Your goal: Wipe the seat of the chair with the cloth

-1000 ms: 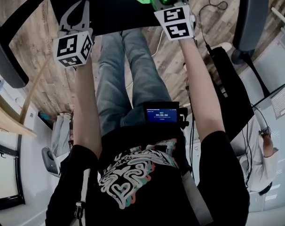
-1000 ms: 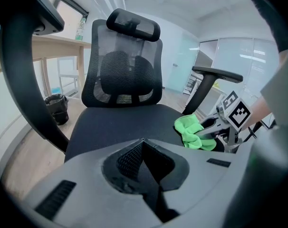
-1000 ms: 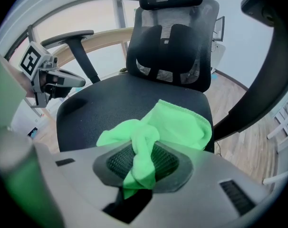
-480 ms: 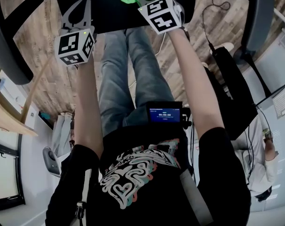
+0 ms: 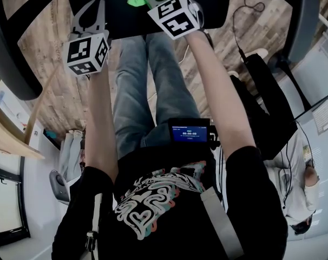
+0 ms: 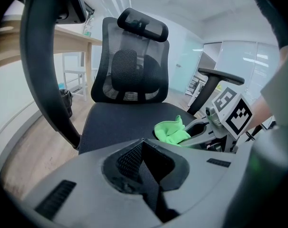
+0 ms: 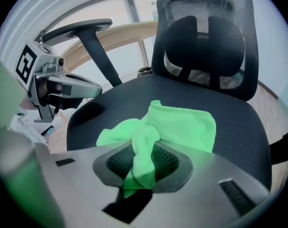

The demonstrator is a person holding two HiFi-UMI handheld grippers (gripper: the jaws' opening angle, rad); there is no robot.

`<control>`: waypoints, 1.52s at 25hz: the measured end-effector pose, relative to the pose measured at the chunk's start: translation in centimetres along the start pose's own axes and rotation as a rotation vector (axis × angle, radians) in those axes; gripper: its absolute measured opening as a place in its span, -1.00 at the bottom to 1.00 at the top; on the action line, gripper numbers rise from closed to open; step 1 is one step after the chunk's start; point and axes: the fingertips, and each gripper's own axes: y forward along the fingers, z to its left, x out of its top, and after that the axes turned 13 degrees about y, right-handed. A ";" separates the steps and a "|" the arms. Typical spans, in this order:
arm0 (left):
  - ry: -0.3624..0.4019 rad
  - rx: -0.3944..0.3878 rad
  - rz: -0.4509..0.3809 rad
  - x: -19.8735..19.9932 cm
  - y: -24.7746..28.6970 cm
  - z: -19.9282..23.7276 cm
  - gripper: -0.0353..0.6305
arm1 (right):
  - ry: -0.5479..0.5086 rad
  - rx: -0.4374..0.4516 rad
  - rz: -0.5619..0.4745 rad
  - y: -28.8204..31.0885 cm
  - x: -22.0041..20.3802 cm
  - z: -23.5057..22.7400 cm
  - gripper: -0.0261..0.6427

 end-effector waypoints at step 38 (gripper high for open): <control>0.019 0.040 0.053 -2.1 0.0 1.3 -0.90 | -0.252 0.098 0.037 4.4 2.9 9.6 -0.61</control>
